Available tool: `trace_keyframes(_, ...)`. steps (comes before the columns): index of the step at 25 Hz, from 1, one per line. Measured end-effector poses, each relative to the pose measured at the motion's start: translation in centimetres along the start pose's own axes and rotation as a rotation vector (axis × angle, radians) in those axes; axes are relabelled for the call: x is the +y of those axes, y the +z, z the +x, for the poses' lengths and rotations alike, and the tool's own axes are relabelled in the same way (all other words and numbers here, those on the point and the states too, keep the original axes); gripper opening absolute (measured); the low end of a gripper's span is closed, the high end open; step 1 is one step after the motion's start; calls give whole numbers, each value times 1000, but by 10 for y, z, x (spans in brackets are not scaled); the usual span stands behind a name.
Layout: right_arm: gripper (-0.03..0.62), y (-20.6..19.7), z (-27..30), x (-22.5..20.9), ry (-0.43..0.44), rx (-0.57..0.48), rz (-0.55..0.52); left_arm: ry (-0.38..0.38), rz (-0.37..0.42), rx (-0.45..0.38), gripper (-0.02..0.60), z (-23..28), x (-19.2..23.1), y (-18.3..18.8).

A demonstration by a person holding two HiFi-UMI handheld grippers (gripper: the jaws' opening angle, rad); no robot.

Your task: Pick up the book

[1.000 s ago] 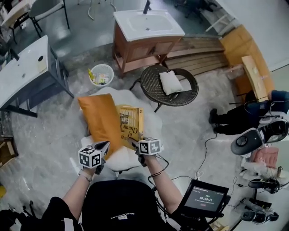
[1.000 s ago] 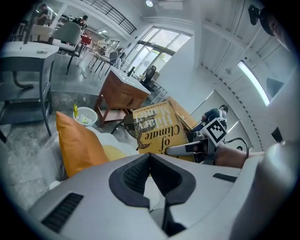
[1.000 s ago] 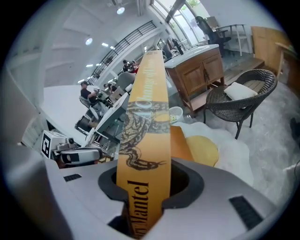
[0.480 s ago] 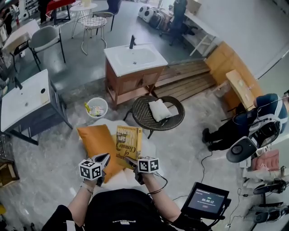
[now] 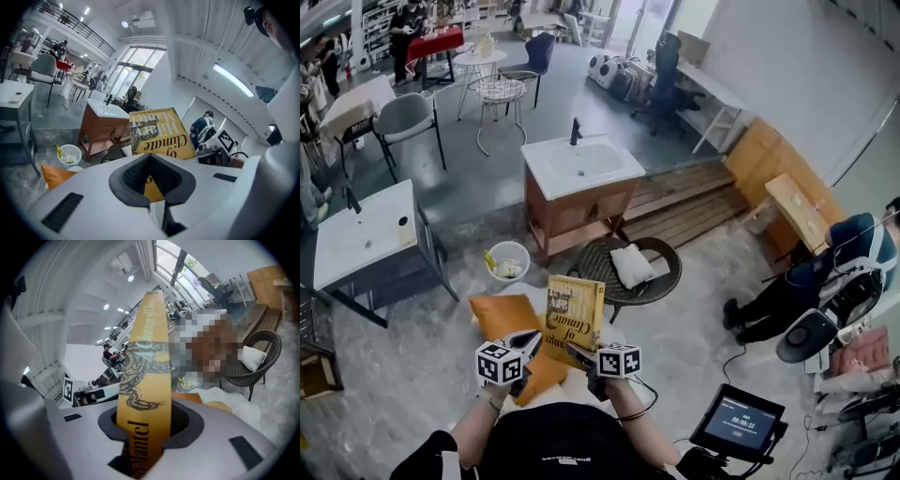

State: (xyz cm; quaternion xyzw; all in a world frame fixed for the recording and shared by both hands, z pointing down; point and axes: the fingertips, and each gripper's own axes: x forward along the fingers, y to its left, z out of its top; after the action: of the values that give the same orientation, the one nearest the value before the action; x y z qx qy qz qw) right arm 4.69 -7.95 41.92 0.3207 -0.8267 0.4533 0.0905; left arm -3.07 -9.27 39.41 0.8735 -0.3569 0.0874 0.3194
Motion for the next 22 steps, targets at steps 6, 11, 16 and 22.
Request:
trace_keyframes(6,161,23,-25,32,69,-60,-123,-27,31,-96,14,-15,-28,31)
trace_keyframes(11,161,41,-49,54,161,-176,-140,-58,88,-163,14,-31,-57,51)
trace_keyframes(16,161,55,-72,63,206,-269,-155,-115,222,-251,14,-46,-88,75)
trace_keyframes(22,161,65,-86,74,244,-342,-190,-116,252,-270,14,-48,-100,82)
